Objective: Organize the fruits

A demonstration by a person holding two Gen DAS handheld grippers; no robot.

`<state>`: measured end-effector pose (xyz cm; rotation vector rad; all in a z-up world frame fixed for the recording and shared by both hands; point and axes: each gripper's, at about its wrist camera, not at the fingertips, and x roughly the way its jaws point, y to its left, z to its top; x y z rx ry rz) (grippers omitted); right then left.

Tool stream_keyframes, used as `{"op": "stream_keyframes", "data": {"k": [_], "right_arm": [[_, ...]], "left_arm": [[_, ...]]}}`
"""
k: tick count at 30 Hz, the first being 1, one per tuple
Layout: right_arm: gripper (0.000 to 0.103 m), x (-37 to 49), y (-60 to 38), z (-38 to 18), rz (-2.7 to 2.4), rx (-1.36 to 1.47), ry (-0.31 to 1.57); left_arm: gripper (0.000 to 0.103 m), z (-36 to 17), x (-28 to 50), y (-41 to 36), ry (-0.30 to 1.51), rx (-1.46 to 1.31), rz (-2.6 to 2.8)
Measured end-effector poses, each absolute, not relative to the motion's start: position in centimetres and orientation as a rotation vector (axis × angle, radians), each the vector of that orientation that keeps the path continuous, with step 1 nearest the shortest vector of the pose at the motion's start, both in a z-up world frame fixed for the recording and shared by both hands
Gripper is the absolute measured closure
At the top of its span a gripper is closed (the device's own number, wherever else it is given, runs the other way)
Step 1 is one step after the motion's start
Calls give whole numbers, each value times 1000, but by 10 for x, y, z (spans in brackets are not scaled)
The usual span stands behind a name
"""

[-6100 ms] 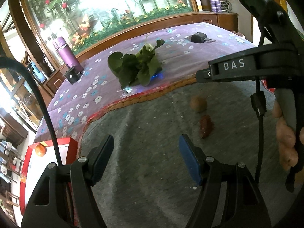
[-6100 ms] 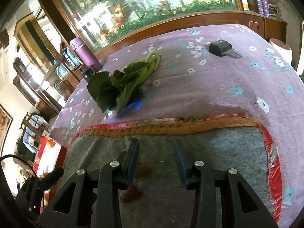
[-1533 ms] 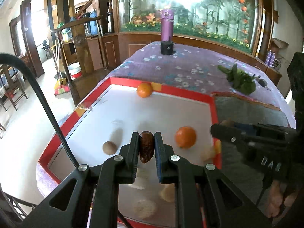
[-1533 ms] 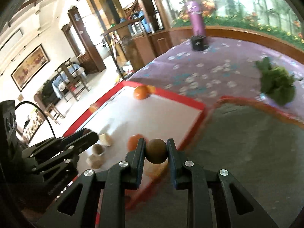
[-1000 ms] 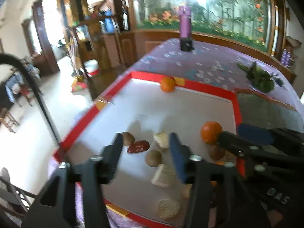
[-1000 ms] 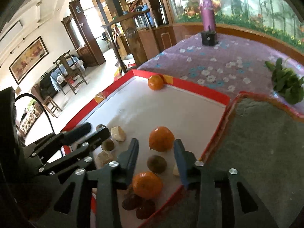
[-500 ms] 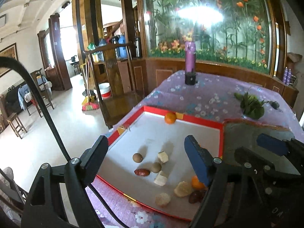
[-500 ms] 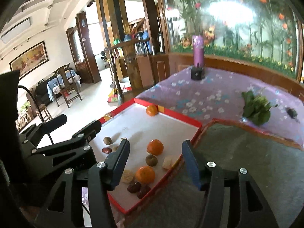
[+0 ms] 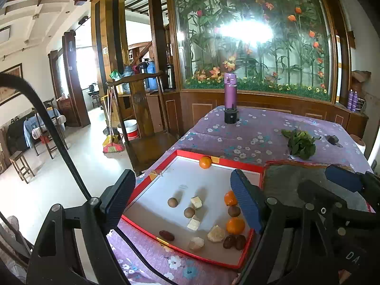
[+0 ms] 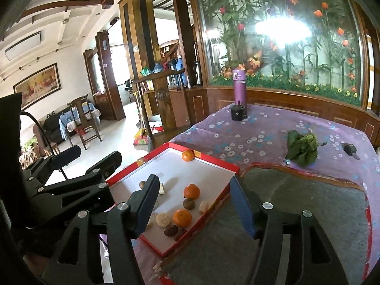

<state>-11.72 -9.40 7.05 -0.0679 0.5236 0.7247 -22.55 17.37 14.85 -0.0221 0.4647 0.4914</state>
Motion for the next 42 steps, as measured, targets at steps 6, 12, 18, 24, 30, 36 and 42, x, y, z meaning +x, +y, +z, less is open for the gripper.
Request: {"op": "stream_keyframes", "data": {"k": [6, 12, 18, 24, 30, 36, 42], "right_arm": [[35, -120, -96, 68, 699, -73, 544], [35, -113, -88, 46, 674, -78, 637], [35, -123, -81, 41, 711, -78, 619], [35, -133, -77, 44, 737, -89, 574], [35, -138, -75, 43, 759, -69, 563], [35, -154, -70, 46, 780, -106, 516], [34, -168, -70, 52, 791, -123, 474]], "left_arm": [[17, 147, -229, 171, 466, -3, 504], [16, 135, -237, 188, 500, -26, 561], [4, 126, -245, 203, 501, -3, 630], [1, 130, -261, 210, 447, -17, 621], [0, 134, -276, 216, 447, -46, 610], [0, 137, -284, 218, 460, -17, 648], [0, 141, -288, 216, 446, -8, 671]]}}
